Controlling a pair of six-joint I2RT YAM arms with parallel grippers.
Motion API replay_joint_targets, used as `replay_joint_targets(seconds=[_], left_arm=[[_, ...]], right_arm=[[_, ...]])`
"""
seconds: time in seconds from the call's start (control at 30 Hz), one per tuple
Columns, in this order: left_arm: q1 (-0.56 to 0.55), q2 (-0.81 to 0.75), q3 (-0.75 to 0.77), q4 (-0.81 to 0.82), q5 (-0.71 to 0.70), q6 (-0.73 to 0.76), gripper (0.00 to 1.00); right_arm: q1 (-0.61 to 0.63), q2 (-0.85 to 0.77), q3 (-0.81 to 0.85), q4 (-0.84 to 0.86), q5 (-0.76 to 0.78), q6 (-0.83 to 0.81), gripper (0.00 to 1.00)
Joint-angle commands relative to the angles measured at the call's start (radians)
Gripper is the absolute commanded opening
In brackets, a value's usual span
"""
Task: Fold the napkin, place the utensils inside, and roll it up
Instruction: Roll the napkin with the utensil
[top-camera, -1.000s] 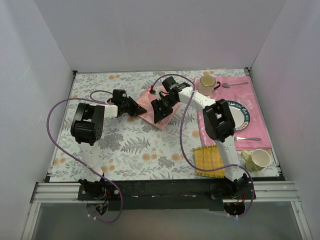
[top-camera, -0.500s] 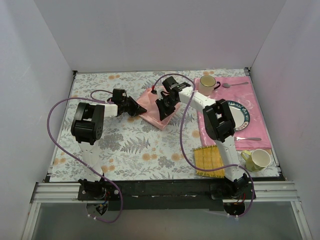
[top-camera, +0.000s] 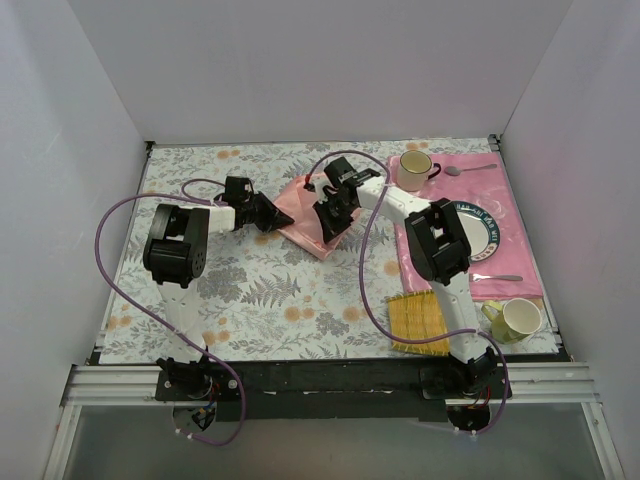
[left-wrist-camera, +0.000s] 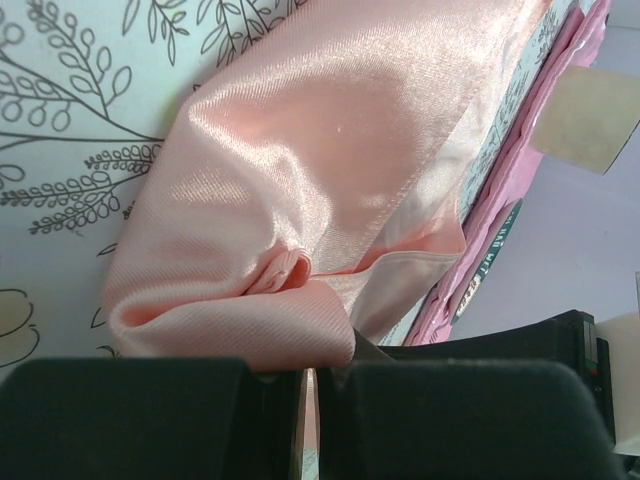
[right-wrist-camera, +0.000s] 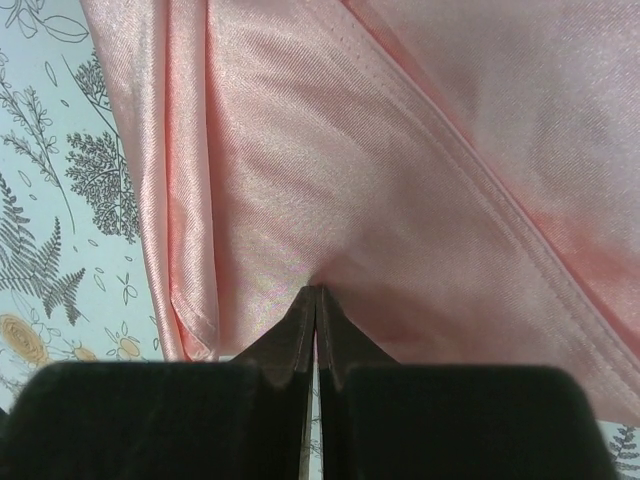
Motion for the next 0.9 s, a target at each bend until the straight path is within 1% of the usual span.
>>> replay_joint_targets(seconds=[0.0, 0.07, 0.1, 0.17, 0.2, 0.23, 0.27, 0.3, 0.37, 0.4, 0.53, 0.57, 0.6, 0.63, 0.77, 0.87], left_arm=[[0.003, 0.080, -0.016, -0.160, -0.114, 0.058, 0.00], [0.003, 0.093, 0.002, -0.178, -0.112, 0.061, 0.00], [0.003, 0.099, 0.011, -0.189, -0.112, 0.061, 0.00], [0.003, 0.107, 0.025, -0.210, -0.107, 0.064, 0.00], [0.003, 0.110, 0.028, -0.215, -0.107, 0.064, 0.00], [0.003, 0.110, 0.031, -0.227, -0.107, 0.067, 0.00], [0.003, 0.113, 0.041, -0.233, -0.104, 0.072, 0.00], [0.003, 0.113, 0.044, -0.240, -0.104, 0.075, 0.00], [0.003, 0.118, 0.054, -0.255, -0.098, 0.079, 0.00], [0.003, 0.121, 0.059, -0.263, -0.098, 0.082, 0.00], [0.005, 0.132, 0.068, -0.293, -0.106, 0.099, 0.00], [0.006, 0.132, 0.067, -0.298, -0.106, 0.101, 0.00], [0.008, 0.132, 0.064, -0.304, -0.107, 0.102, 0.00], [0.009, 0.130, 0.059, -0.304, -0.111, 0.104, 0.00], [0.020, 0.129, 0.039, -0.307, -0.107, 0.095, 0.00], [0.025, 0.126, 0.024, -0.307, -0.104, 0.093, 0.00]], right_arm=[[0.014, -0.015, 0.014, 0.007, 0.143, -0.004, 0.07], [0.019, -0.041, 0.057, -0.028, 0.174, 0.001, 0.09], [0.023, -0.061, 0.084, -0.042, 0.188, 0.002, 0.14], [0.043, -0.095, 0.080, -0.048, 0.235, -0.002, 0.19], [0.055, -0.135, 0.068, -0.037, 0.260, -0.005, 0.26], [0.083, -0.155, 0.039, -0.005, 0.292, -0.011, 0.30], [0.098, -0.176, 0.021, 0.013, 0.377, -0.017, 0.35], [0.115, -0.213, 0.001, 0.042, 0.404, -0.055, 0.44], [0.166, -0.241, -0.058, 0.120, 0.424, -0.105, 0.52], [0.184, -0.245, -0.065, 0.131, 0.432, -0.163, 0.57], [0.296, -0.222, -0.073, 0.159, 0.476, -0.305, 0.63], [0.315, -0.219, -0.085, 0.171, 0.514, -0.320, 0.64], [0.338, -0.210, -0.090, 0.193, 0.521, -0.326, 0.64], [0.347, -0.206, -0.090, 0.197, 0.527, -0.335, 0.64], [0.391, -0.193, -0.139, 0.271, 0.648, -0.373, 0.61], [0.402, -0.205, -0.199, 0.365, 0.678, -0.392, 0.59]])
